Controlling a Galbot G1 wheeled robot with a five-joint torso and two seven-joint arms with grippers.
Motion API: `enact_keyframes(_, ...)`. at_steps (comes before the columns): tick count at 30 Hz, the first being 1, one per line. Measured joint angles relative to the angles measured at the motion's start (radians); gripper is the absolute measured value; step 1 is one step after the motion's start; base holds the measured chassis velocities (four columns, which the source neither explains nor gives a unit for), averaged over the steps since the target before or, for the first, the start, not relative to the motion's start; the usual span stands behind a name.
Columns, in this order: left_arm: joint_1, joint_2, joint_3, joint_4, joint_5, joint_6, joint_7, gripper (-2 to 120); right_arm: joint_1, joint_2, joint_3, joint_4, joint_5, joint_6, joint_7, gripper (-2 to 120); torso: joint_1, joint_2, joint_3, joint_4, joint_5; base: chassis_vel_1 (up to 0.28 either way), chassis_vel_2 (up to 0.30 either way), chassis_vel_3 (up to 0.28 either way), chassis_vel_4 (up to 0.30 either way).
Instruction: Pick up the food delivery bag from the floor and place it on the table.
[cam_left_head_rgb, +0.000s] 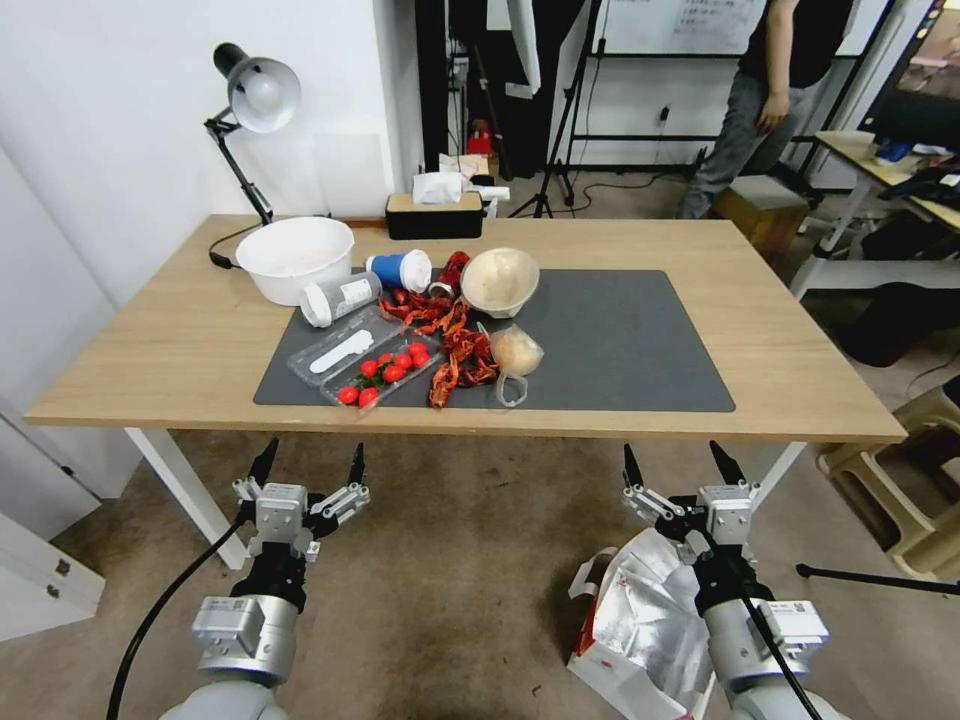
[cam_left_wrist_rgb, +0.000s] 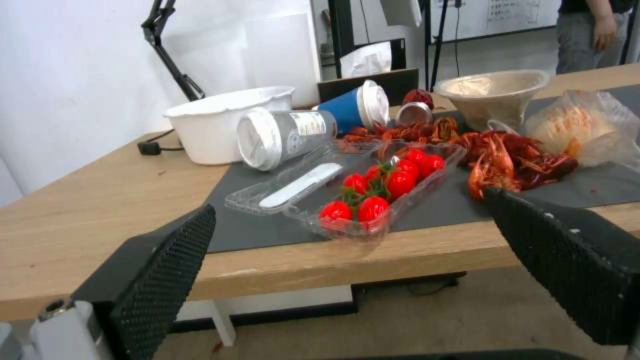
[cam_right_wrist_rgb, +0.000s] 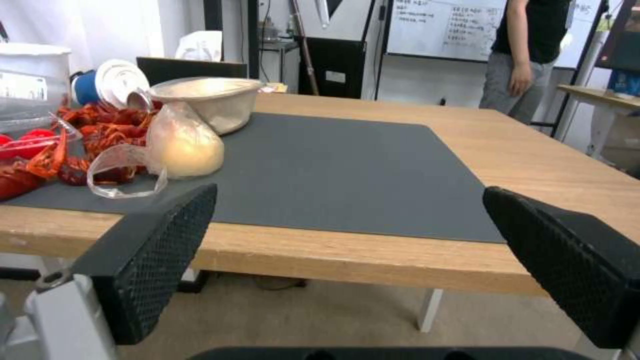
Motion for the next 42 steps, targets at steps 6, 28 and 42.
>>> enact_keyframes(6,0.0,0.0,0.0,0.0,0.0,0.0,0.0,100,0.0,0.0,0.0,0.0,0.0,0.0,0.0,100,0.0,0.0,0.0,0.0,-0.0001,0.0,0.0,0.0,0.0)
enact_keyframes(28,0.0,0.003,0.001,-0.003,-0.008,0.005,-0.005,100,-0.005,-0.004,0.013,0.019,0.02,-0.044,-0.007,100,0.0,0.0,0.0,0.0,0.0001,0.0,0.0,0.0,0.0)
enact_keyframes(42,-0.013,0.135,0.044,-0.143,-0.329,0.25,-0.241,100,-0.051,-0.039,0.129,0.195,0.183,-0.417,-0.073,100,0.0,0.0,0.0,0.0,-0.0003,0.0,0.0,0.0,0.0)
